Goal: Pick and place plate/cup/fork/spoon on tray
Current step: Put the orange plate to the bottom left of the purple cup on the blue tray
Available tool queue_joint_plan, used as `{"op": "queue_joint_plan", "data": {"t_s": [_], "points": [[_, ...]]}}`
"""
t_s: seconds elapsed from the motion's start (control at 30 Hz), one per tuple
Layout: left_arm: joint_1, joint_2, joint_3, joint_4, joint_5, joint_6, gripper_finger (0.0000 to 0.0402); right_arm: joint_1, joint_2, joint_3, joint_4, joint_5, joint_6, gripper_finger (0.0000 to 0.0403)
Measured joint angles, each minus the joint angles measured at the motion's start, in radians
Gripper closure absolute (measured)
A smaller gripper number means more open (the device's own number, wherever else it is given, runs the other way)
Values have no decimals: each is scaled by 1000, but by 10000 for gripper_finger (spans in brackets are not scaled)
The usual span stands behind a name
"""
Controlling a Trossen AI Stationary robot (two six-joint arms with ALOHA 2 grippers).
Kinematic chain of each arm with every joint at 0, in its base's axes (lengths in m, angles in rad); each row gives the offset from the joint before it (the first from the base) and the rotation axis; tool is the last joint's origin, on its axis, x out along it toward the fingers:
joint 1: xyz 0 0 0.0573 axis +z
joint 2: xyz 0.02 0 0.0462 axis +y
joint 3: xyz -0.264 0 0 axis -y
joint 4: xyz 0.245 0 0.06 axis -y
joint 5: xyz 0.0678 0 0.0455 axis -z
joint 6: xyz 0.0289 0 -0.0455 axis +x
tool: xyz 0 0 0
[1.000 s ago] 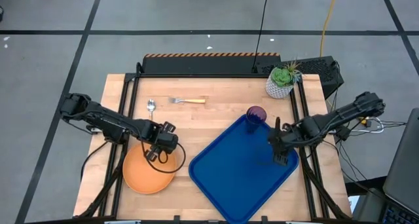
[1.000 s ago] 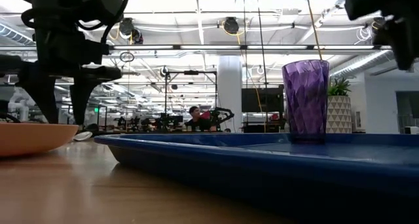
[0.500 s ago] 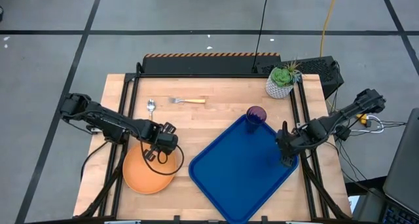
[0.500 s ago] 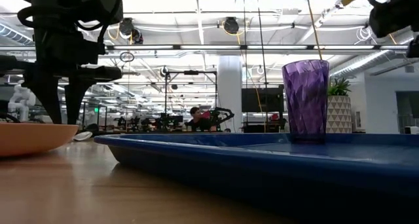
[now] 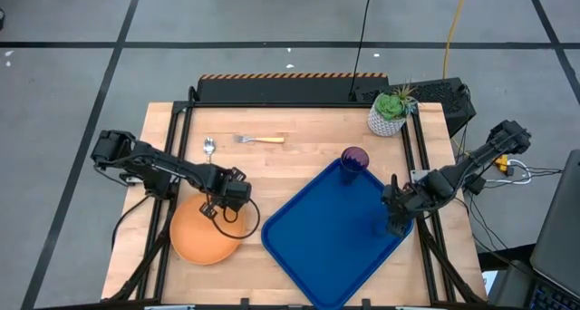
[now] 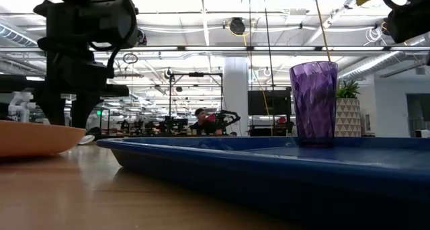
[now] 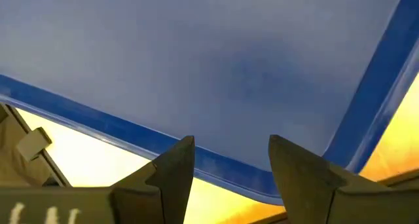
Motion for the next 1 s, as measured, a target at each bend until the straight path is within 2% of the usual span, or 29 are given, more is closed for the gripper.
{"op": "queue_joint_plan", "data": {"t_s": [0.2,0.33,0.43,0.6,1.0], "points": [[10,0,0,-1,0,-2,329,9,0,0,-99,1,38,213],[10,-2,3,-1,1,-33,360,9,0,0,-176,27,68,213],[10,-4,5,-7,11,-53,388,9,0,-14,-161,68,74,213],[9,-3,4,-7,23,-71,386,10,26,-31,-139,134,108,213],[6,0,108,-104,40,-105,397,60,108,-30,-144,102,76,224]]}}
